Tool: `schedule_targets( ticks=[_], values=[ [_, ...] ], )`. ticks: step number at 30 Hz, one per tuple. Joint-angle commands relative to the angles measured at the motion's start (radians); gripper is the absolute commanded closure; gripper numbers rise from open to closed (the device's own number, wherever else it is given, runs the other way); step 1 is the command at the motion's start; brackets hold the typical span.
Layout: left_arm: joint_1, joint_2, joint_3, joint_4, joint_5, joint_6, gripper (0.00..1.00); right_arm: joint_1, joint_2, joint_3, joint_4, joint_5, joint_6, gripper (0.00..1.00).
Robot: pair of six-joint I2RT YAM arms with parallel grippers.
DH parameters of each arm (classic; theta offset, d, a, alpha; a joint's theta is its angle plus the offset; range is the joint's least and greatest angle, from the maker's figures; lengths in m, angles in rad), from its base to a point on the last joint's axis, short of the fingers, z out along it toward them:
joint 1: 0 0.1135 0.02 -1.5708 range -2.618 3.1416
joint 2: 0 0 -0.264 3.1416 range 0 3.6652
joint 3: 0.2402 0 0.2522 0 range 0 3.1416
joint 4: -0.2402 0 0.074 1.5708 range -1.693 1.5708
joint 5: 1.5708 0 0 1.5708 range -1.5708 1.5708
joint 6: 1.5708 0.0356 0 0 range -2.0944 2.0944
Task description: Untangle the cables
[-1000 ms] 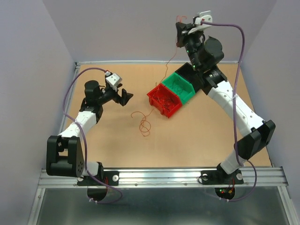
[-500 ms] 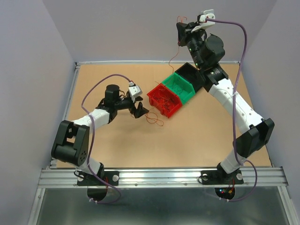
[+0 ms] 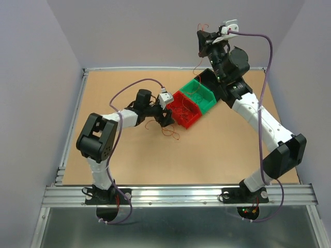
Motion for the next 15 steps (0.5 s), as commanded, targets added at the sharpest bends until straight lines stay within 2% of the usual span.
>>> schedule_targets(
  ticks=[1,3,5,9,10,12,15],
  values=[
    [-0.060,0.082,0.074,-0.072,-0.079,0.002,0.16,0.002,-0.097,-0.087,0.157,0.004,-0.027,0.99],
    [-0.070,0.127,0.104,-0.084,-0.097,-0.021,0.22,-0.001,-0.112,-0.097,0.157,0.013,-0.052,0.99],
    [-0.071,0.184,0.160,-0.118,-0.116,-0.044,0.32,-0.003,-0.152,-0.124,0.161,0.057,-0.082,0.99],
    [-0.074,0.228,0.194,-0.144,-0.150,-0.052,0.61,-0.038,-0.218,-0.175,0.183,0.096,-0.082,0.99],
    [-0.074,0.221,0.192,-0.147,-0.156,-0.049,0.78,-0.046,-0.227,-0.192,0.197,0.099,-0.078,0.99],
    [-0.068,0.193,0.181,-0.145,-0.182,-0.048,1.00,-0.081,-0.241,-0.199,0.207,0.108,-0.069,0.99],
    [-0.041,0.137,0.155,-0.119,-0.167,-0.054,1.00,-0.142,-0.224,-0.192,0.210,0.104,-0.029,0.99]
  ],
)
